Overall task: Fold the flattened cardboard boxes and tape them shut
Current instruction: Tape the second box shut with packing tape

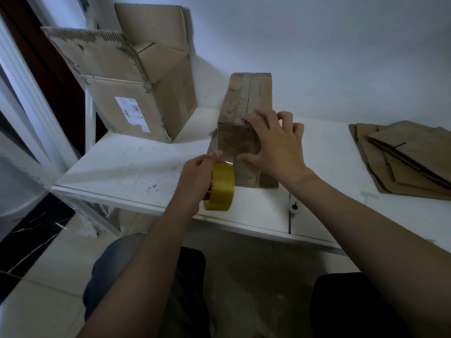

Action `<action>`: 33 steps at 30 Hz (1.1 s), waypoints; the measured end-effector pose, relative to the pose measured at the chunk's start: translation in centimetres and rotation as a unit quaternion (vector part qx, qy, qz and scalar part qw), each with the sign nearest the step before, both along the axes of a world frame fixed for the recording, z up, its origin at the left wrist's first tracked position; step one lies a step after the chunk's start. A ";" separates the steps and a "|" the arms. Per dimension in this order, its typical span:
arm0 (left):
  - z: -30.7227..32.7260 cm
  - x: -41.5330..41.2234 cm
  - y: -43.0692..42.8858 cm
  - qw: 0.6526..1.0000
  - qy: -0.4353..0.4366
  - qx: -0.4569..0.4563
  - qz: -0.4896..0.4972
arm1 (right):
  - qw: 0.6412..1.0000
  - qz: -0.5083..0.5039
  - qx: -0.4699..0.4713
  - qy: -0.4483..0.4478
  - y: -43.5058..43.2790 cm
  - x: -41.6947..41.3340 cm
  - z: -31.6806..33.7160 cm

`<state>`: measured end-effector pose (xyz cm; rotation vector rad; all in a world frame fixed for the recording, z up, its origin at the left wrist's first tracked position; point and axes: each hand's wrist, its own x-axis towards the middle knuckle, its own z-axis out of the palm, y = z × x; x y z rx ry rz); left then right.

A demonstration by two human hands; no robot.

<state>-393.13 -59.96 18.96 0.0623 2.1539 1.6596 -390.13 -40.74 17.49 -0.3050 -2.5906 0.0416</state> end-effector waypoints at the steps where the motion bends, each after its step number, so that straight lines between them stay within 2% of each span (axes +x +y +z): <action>1: 0.3 0.2 -0.1 1.000 -0.012 0.006 -0.002 | 1.000 -0.005 -0.014 -0.001 0.1 0.5 0.3; 6: 1.4 1.4 -0.2 0.996 -0.054 0.063 -0.039 | 0.998 -0.024 -0.042 0.029 -1.8 4.2 3.1; 11: 3.6 3.1 0.7 0.982 -0.094 0.159 -0.046 | 0.991 -0.016 -0.128 -0.025 -4.9 7.8 3.3; 14: 5.1 4.0 0.9 0.973 -0.100 0.198 -0.059 | 0.968 0.036 -0.245 -0.031 -5.2 8.6 3.1; 16: 5.8 4.3 0.9 0.978 -0.088 0.185 -0.042 | 0.953 0.071 -0.294 -0.017 -4.9 8.8 3.5; 19: 6.3 4.2 0.8 0.991 -0.010 0.132 0.005 | 0.961 0.102 -0.258 -0.007 -4.4 9.4 5.0; 23: 6.6 4.0 0.9 0.994 0.075 0.079 -0.005 | 0.976 0.126 -0.172 -0.032 -4.1 10.6 7.6; 28: 7.0 3.1 0.7 0.991 0.122 0.046 -0.021 | 0.984 0.153 -0.084 -0.041 -3.3 11.1 8.8; 33: 7.4 2.3 0.2 0.983 0.170 0.064 -0.011 | 0.975 0.190 -0.114 -0.031 -1.0 10.8 9.2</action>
